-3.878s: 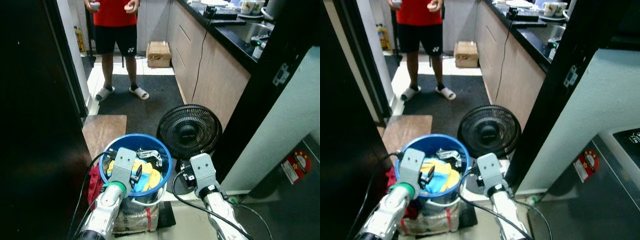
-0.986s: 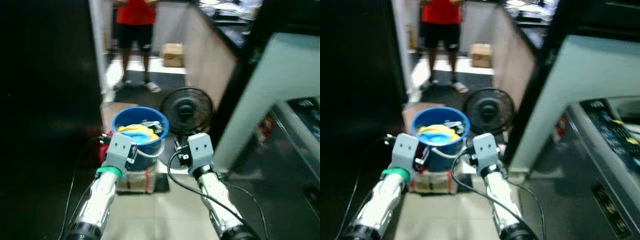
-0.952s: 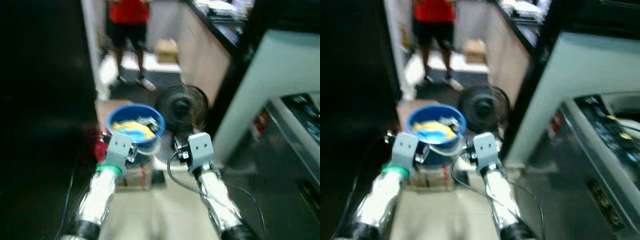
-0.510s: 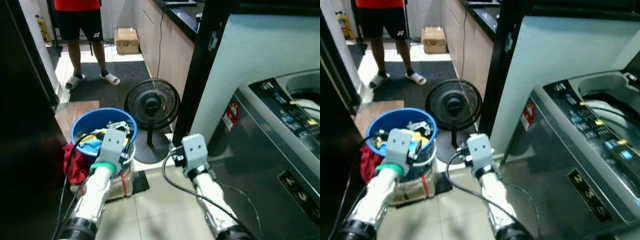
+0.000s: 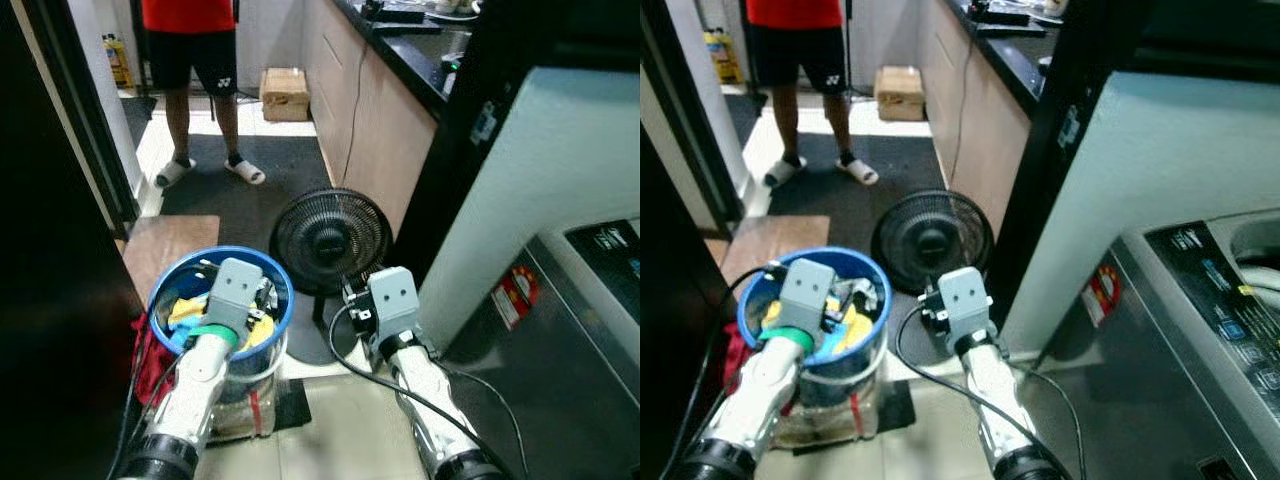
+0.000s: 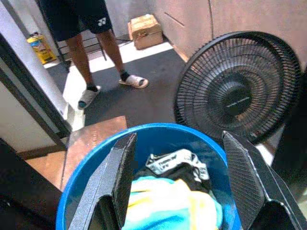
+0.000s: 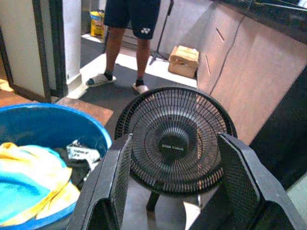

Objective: Clothes washing

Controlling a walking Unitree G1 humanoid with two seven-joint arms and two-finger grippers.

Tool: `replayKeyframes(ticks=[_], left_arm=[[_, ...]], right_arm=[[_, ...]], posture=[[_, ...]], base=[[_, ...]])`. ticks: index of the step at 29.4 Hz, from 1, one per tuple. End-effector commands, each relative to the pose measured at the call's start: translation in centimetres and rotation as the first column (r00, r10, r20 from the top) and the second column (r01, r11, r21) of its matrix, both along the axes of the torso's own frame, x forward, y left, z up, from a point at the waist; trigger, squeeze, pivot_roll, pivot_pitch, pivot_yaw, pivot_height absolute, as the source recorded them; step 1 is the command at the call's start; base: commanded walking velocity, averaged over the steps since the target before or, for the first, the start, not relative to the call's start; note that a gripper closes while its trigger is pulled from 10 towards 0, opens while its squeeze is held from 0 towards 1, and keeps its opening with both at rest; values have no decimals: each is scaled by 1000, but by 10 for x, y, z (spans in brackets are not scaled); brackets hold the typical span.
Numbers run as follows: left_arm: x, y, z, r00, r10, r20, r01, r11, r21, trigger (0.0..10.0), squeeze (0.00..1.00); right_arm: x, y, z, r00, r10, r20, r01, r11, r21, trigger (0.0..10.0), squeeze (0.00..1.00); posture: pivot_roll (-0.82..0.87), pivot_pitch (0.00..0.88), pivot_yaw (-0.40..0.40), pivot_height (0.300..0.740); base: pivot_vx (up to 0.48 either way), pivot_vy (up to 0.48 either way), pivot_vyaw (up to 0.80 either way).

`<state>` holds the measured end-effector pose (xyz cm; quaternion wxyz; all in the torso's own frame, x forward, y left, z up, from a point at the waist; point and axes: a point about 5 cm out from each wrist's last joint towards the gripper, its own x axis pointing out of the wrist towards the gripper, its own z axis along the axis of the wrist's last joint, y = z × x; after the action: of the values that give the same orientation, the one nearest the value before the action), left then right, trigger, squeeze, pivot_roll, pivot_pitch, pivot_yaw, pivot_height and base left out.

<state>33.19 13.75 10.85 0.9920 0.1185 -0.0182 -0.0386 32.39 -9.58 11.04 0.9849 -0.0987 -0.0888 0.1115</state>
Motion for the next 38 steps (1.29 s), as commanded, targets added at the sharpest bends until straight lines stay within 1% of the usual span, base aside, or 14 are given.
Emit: replayKeyframes(ticks=[1,16,24,29,38], left_arm=[[-2,-7,-4,1000,-21,-14,21,1000,-1,10000,0],[-2,-7,-5,1000,-18,-19,18,1000,-2,10000,0],[-2,-6,-6,1000,-13,-24,13,1000,-1,10000,0],[-2,-6,-7,999,-4,-34,4,1000,-7,10000,0],[-4,-8,-11,998,-26,-54,26,1000,-3,10000,0]], right_arm=[[-1,-5,-5,1000,-15,-20,15,1000,-7,10000,0],[-1,-7,-8,999,-18,-35,17,1000,-21,10000,0],[-2,-5,-9,999,-13,-39,13,1000,-5,10000,0],[-2,-5,-9,999,-12,-39,12,1000,-6,10000,0],[-2,-4,-10,999,-8,-44,7,1000,-11,10000,0]], posture=[[53,0,-6,740],[51,0,-8,740],[51,0,-6,740],[52,0,-3,740],[52,0,-2,740]], base=[[435,0,0],[424,0,794],[395,0,0],[0,0,0],[0,0,0]])
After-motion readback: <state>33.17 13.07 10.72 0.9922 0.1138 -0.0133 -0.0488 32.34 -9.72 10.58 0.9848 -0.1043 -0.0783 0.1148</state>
